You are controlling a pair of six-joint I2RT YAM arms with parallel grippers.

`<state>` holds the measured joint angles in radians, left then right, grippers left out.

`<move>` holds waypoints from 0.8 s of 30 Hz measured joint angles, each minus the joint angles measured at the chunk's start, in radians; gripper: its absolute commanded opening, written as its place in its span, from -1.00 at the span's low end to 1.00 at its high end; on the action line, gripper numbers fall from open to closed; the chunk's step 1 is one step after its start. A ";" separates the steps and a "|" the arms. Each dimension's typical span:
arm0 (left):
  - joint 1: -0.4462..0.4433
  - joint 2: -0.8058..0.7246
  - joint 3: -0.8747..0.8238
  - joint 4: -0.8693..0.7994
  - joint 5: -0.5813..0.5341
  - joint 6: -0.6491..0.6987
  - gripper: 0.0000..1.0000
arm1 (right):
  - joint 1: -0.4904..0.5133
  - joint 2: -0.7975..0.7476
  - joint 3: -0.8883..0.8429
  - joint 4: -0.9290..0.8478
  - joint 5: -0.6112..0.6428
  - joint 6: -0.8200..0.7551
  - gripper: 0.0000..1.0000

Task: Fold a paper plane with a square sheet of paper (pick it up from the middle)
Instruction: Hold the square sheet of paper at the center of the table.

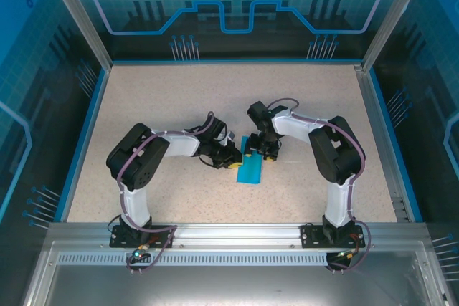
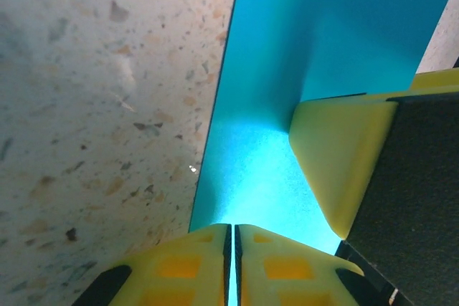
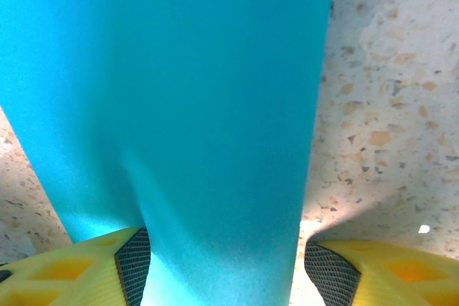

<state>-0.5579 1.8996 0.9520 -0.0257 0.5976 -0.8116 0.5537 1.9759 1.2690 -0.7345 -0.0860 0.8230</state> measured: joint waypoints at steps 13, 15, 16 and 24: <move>-0.003 0.013 0.019 -0.048 -0.019 0.010 -0.80 | 0.000 -0.017 -0.012 0.013 -0.005 0.000 0.34; -0.005 0.013 0.022 -0.056 -0.024 0.018 -0.80 | 0.000 -0.030 -0.021 0.028 -0.008 0.000 0.35; -0.005 0.014 0.023 -0.059 -0.025 0.025 -0.81 | 0.000 -0.042 -0.027 0.038 -0.008 0.000 0.35; -0.017 0.016 0.045 -0.101 -0.055 0.053 -0.84 | -0.001 -0.141 -0.129 0.159 -0.025 0.000 0.45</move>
<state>-0.5751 1.9152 0.9974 -0.1265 0.5423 -0.7586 0.5529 1.8347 1.1397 -0.5758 -0.1108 0.8234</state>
